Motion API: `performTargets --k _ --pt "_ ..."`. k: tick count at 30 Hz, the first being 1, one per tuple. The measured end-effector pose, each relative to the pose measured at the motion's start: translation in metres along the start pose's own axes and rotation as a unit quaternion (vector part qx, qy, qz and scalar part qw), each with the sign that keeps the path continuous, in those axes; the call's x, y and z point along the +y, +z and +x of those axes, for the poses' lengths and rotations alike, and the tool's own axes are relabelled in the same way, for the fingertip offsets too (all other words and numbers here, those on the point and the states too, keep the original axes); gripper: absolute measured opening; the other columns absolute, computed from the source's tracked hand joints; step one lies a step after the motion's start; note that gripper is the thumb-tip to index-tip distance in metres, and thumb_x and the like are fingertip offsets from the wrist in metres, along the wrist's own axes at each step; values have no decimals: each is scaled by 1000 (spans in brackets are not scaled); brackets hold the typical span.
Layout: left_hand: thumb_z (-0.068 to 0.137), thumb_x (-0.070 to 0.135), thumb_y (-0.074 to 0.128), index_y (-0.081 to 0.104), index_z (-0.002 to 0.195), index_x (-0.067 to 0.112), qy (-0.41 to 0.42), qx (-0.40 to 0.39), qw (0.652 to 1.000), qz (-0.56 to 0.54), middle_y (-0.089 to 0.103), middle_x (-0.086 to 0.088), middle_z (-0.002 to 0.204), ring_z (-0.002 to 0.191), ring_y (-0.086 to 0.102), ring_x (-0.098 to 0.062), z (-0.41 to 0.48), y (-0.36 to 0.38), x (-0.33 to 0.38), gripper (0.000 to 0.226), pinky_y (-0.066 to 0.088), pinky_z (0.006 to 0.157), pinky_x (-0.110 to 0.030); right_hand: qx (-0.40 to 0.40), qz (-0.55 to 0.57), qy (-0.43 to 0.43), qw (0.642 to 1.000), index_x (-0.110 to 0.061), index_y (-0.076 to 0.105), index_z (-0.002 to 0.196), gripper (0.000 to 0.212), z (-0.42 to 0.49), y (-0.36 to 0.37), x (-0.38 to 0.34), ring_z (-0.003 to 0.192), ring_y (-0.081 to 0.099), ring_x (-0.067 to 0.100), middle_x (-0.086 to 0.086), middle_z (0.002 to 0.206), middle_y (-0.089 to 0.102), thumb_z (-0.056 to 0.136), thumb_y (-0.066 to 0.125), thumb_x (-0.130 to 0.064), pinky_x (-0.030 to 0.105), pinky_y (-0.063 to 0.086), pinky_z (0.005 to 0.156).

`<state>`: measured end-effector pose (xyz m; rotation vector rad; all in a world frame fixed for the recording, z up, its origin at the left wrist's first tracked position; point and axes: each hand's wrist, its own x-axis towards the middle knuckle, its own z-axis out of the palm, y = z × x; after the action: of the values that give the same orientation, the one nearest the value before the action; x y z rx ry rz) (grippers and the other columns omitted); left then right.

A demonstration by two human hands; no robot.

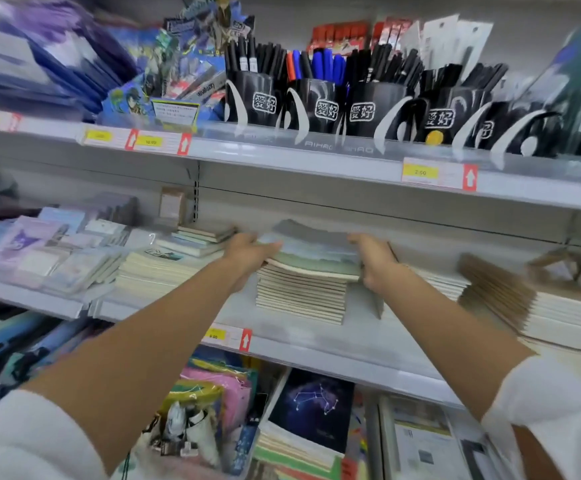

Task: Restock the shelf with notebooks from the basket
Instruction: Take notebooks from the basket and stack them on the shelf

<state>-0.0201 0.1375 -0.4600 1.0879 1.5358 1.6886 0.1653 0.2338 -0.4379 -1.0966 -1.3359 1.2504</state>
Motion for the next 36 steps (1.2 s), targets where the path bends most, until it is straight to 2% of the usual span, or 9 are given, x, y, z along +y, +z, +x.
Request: performTargets --k 2,5,10,14,18,21,26,32,36 --pt "80 10 76 45 141 8 24 24 998 46 54 -5 132 116 55 -23 -4 1 -18 68 45 101 -32 17 -94 -82 992 -5 63 96 16 -2 -3 17 89 57 26 14 103 58 92 58 -20 34 44 74" --pt "76 17 81 51 137 14 71 71 995 28 58 -5 130 114 55 -19 -11 6 -32 69 43 90 -25 -5 -129 -156 979 -18 46 133 50 -15 -8 43 106 47 14 -4 121 48 90 62 -38 27 34 85" --pt "71 28 84 46 142 13 115 61 987 96 63 -13 126 120 57 -26 -3 5 -36 82 44 104 -37 -36 -274 -270 923 -21 52 122 55 -14 -15 66 108 47 6 -9 119 49 81 68 -53 9 34 81" --pt "70 31 85 46 142 10 134 61 978 146 58 -4 135 124 53 -16 18 4 -35 85 40 108 -33 -26 -307 -259 915 -20 57 121 58 9 -13 62 118 48 18 -10 116 54 80 65 -59 25 37 87" --pt "69 34 84 48 141 13 126 57 977 164 70 -10 95 85 58 -12 42 4 -40 84 46 79 -21 -17 -346 -244 906 -25 57 121 62 33 -8 63 120 47 18 -7 121 60 78 59 -69 33 38 99" --pt "72 31 83 48 142 16 137 40 971 191 63 3 97 90 54 -8 59 5 -42 80 40 75 -13 -7 -399 -252 882 -25 58 121 65 50 -7 60 116 49 20 -2 121 63 79 52 -74 40 37 106" --pt "75 30 82 51 139 17 138 29 968 208 53 3 73 74 49 -11 84 7 -46 73 40 71 -20 -62 -327 -217 918 -19 58 122 57 75 -8 59 115 56 15 -4 124 61 83 62 -60 25 41 95" --pt "76 32 80 50 140 24 132 -12 976 175 58 1 107 103 53 -9 105 -1 -57 71 38 85 -18 -67 -153 -185 968 -25 51 129 62 75 1 73 117 47 5 -12 125 50 81 63 -61 17 31 92" --pt "71 38 82 53 137 29 123 -23 981 150 64 1 110 99 61 -17 113 -4 -62 72 36 69 -3 -68 -105 -162 979 -28 39 143 79 78 2 68 130 41 10 -11 141 43 79 55 -71 22 29 96"
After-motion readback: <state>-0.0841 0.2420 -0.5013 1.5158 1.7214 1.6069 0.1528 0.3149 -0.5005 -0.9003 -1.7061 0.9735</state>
